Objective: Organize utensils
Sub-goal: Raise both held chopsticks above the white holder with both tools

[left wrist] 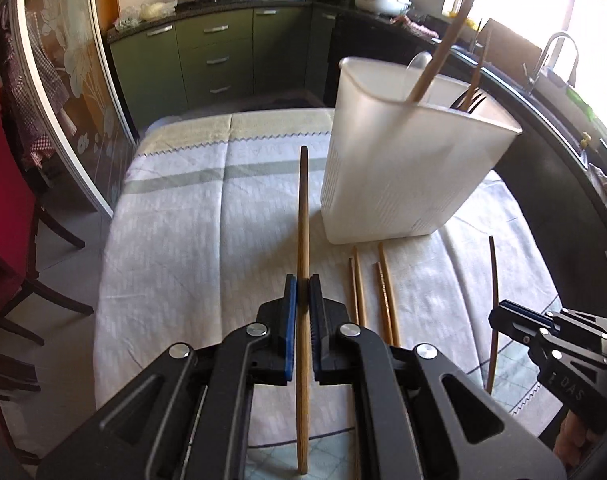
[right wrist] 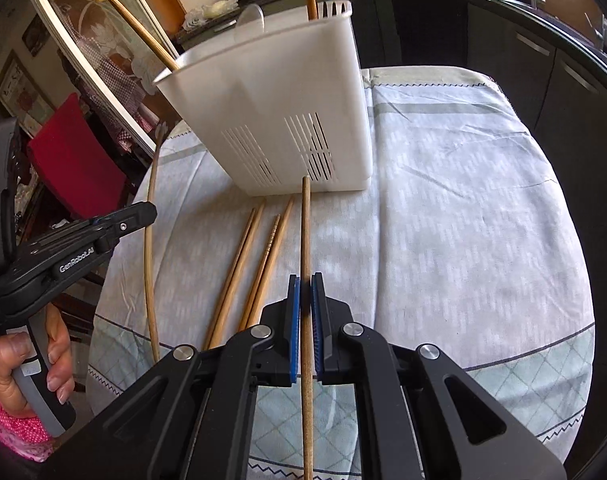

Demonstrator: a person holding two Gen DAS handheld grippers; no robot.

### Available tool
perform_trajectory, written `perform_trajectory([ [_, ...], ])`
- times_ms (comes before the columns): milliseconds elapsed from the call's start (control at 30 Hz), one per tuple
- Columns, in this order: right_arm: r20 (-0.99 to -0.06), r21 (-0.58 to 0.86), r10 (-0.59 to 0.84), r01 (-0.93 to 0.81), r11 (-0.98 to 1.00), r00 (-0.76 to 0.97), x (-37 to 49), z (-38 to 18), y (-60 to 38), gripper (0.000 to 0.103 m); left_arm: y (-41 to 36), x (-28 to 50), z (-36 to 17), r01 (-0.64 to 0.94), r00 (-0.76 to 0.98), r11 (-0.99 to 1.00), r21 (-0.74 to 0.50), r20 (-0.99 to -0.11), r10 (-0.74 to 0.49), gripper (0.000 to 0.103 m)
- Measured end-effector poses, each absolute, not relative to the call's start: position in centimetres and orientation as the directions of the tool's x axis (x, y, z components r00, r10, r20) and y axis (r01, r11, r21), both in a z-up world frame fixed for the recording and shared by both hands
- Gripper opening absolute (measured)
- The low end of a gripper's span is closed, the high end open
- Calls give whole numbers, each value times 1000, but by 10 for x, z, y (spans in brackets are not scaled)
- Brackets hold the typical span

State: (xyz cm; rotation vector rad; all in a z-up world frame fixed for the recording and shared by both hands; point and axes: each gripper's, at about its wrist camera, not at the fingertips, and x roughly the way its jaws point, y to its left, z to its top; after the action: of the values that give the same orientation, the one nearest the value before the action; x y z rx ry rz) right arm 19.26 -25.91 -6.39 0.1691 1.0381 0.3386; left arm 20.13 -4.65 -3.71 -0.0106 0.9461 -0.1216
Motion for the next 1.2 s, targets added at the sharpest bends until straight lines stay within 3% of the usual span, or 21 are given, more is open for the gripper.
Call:
perform_trajectory([
  [167,-745,321,397,-232,918,536,162,-30,-276,7,-42,149,-1,147,669,987,-60,-729,-144,6],
  [500,-624,243,403,-325,914,670,104,10,-280,7,-32,112,7,189,686,981,-47,-708,-166,6],
  [933,-583,226,427,-367,902,691,83,29,-279,7,-39,103,45,242,707,967,-81,-668,-232,6],
  [1200,-519,255,452,-374,892,725,90,66,-289,7,-68,136,116,275,811,956,-103,-509,-288,6],
])
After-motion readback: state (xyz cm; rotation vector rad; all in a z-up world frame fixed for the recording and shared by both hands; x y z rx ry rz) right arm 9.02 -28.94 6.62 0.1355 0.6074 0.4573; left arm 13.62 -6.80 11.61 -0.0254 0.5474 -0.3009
